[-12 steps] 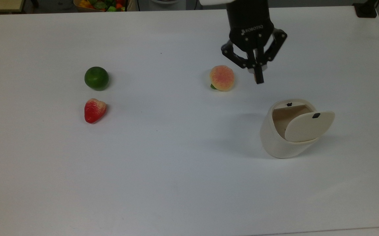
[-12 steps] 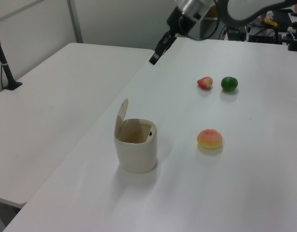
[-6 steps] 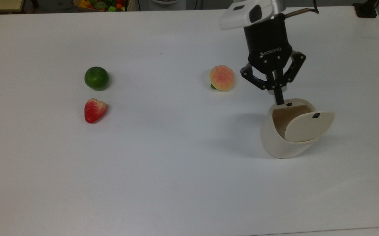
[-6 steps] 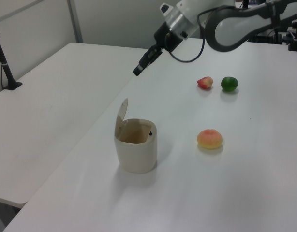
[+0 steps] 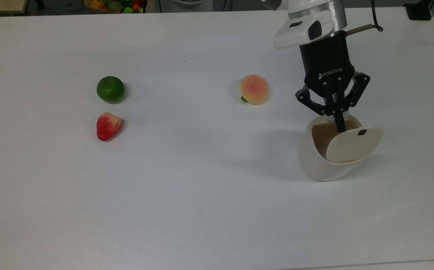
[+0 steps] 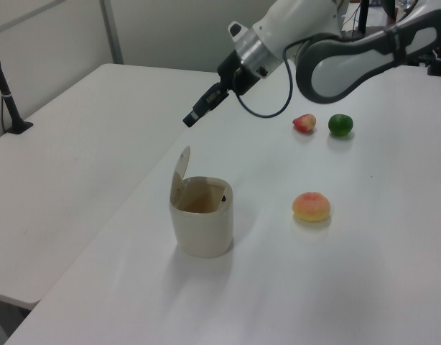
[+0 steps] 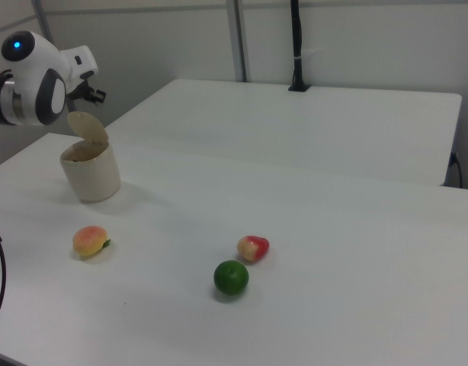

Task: Close garbage bin
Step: 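Lower the gripper against the back of the open lid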

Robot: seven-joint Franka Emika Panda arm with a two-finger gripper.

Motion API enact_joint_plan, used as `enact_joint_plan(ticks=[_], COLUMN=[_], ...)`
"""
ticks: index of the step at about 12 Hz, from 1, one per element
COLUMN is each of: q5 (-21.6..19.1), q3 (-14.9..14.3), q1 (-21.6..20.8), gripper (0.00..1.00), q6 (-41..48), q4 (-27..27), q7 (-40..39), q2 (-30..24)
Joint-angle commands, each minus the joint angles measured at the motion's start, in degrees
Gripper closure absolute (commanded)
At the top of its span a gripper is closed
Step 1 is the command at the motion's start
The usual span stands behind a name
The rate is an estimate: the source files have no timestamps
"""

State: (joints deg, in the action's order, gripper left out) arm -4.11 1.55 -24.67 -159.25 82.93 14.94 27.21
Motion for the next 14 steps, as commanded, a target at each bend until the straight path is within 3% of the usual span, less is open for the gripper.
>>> enact_joint_plan(ticks=[1, 14], q5=[1.7, 3.1], q3=[-0.5, -0.4], q1=[-1.2, -2.7], gripper=[1.00, 1.00], q6=[-4.8, -6.5], q4=[-2.2, -4.4], q7=[1.9, 1.8], q2=[3.5, 7.7])
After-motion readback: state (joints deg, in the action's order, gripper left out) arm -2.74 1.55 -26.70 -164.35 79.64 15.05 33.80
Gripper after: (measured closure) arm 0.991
